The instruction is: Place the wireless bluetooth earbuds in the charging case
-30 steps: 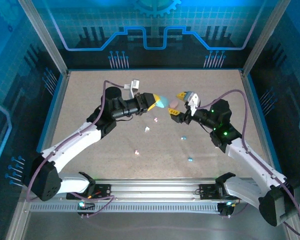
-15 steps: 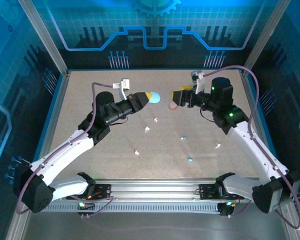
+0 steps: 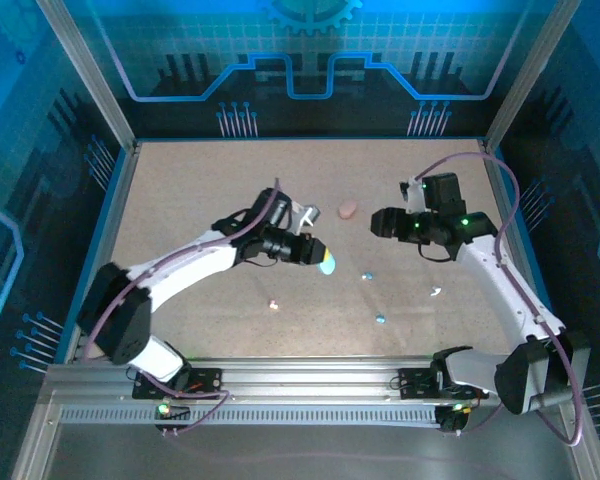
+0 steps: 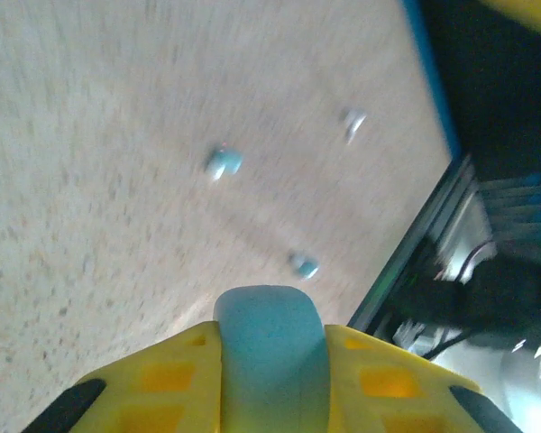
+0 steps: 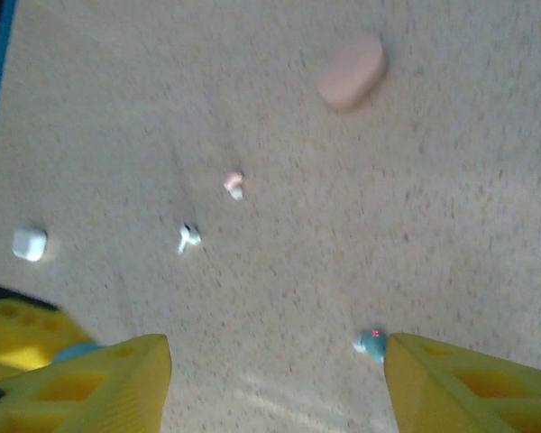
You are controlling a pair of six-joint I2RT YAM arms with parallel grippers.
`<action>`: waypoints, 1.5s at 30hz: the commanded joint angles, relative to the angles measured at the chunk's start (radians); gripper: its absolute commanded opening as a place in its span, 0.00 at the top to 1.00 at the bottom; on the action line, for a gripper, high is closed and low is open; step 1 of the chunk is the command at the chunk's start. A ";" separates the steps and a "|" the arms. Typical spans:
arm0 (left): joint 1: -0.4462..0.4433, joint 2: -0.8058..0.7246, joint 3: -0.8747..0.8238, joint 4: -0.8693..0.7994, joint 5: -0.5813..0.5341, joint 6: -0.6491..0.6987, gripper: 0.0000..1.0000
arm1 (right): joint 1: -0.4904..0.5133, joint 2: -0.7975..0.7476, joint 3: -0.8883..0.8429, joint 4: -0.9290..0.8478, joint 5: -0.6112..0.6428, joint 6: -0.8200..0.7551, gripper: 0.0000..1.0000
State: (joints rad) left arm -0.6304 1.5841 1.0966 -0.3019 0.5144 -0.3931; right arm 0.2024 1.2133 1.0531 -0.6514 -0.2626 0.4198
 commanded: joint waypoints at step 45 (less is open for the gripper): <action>-0.082 0.182 0.209 -0.296 -0.326 0.220 0.33 | 0.065 0.017 -0.247 0.190 -0.141 -0.103 0.35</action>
State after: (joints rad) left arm -0.7120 1.9293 1.3758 -0.7071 0.2516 -0.0902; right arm 0.2188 1.2140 0.8158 -0.5476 -0.3649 0.4385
